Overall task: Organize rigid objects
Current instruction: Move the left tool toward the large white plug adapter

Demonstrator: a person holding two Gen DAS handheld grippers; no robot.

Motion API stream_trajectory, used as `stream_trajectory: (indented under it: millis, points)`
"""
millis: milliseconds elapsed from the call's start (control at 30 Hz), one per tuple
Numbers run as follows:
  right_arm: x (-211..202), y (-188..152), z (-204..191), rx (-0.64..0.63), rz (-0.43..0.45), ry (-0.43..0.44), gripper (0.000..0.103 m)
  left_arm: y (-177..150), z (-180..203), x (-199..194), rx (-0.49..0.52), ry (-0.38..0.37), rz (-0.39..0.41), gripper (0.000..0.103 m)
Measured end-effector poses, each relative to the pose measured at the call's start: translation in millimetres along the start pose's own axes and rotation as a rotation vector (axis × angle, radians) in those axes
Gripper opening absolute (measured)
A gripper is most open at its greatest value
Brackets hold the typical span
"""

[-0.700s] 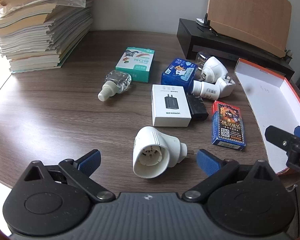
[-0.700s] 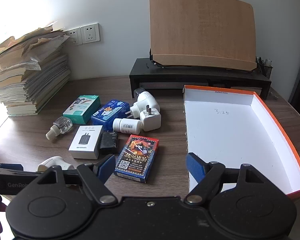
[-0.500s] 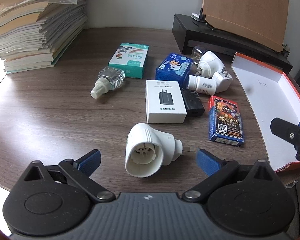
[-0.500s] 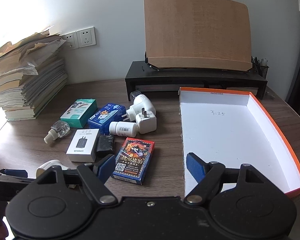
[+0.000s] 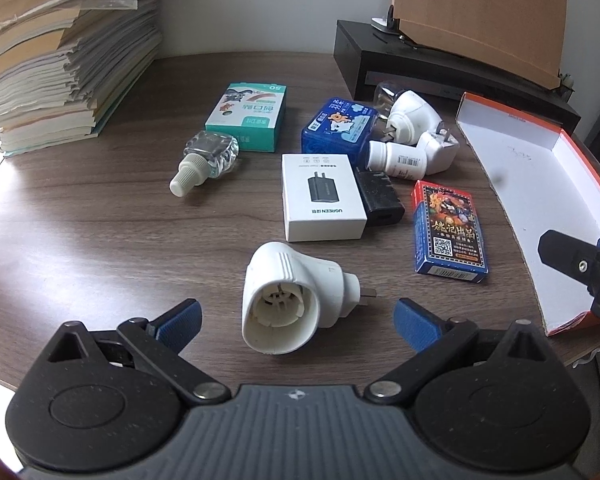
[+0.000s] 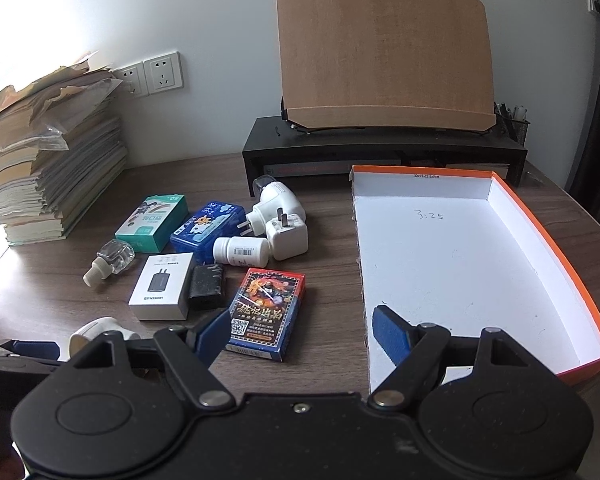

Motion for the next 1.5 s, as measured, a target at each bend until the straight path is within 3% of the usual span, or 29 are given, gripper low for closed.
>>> stream_trajectory:
  millis: [1500]
  points:
    - [-3.2,-6.9,-5.3,0.033,-0.006,-0.009,0.091,-6.5,2.0,4.7,0.046,-0.014,-0.001,0.103]
Point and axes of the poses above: each gripper's, at about its wrist camera, not at the fingertips, and x roughly the way its jaws point, z to its right, y to its top, the point moved 10 cm from there along x, roughly the way its jaws point, and after that the axes turned 12 degrees about y, right-handed, at the moved point
